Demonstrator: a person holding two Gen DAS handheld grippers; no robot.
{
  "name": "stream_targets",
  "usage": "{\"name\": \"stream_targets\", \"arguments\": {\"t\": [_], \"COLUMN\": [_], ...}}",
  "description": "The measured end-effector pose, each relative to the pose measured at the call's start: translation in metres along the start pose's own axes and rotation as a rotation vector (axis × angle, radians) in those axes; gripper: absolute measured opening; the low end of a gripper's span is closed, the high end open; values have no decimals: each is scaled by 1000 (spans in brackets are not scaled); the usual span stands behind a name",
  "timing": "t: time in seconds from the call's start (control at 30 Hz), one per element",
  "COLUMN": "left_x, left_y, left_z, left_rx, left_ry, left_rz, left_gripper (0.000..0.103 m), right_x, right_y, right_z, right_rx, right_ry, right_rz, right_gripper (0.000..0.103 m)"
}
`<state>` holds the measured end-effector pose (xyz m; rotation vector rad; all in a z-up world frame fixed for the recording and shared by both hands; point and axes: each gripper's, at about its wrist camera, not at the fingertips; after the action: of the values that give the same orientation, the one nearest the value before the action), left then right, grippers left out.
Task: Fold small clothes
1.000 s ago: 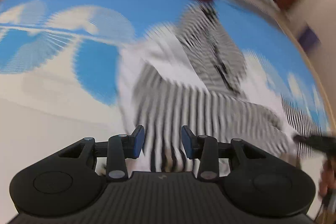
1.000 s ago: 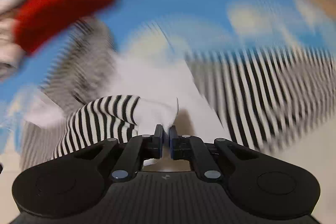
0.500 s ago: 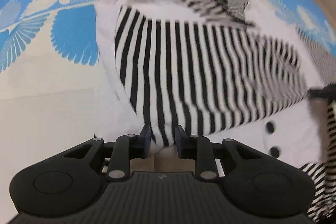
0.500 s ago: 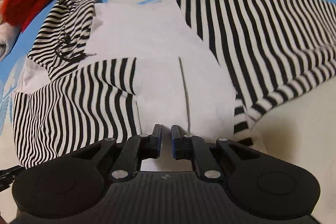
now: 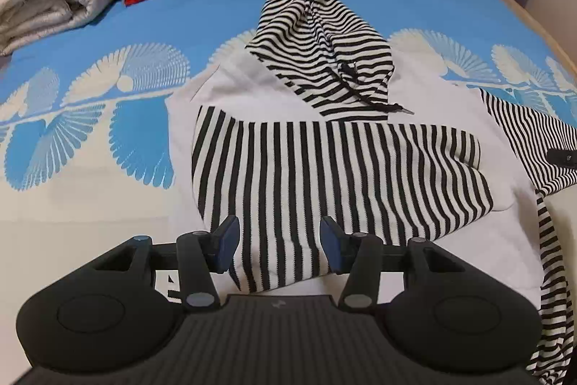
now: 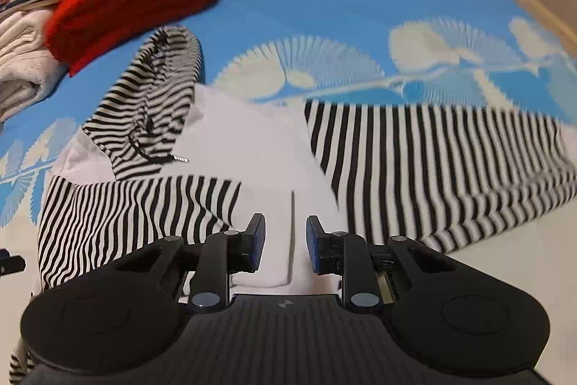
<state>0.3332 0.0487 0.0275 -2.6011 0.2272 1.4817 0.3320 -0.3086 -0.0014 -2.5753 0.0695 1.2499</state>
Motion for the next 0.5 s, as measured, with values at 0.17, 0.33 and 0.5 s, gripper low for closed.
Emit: {"name": "stream_targets", "arguments": {"t": [0.17,0.33,0.5], "left_x": [-4,-3,1], "left_y": [7,11,20], "left_z": [-2,-6,-11], "left_rx": [-16,-27,-32], "left_ry": [0,4,3], "left_rz": [-6,-9,-11], "left_gripper": [54,54,54], "right_x": [-11,-16,-21], "right_y": [21,51,79], "right_z": [-4,-7,-6], "right_rx": [13,81,141], "right_ry": [33,47,55], "right_rz": [13,39,61], "right_gripper": [26,26,26]}}
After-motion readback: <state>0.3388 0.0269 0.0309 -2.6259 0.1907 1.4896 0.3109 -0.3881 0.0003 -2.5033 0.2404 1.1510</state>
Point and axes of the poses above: each gripper's, at about its wrist camera, not at the fingertips, and x roughly the way its jaws point, y to its right, z to its underside, and after that the axes turned 1 degree about -y, right-handed
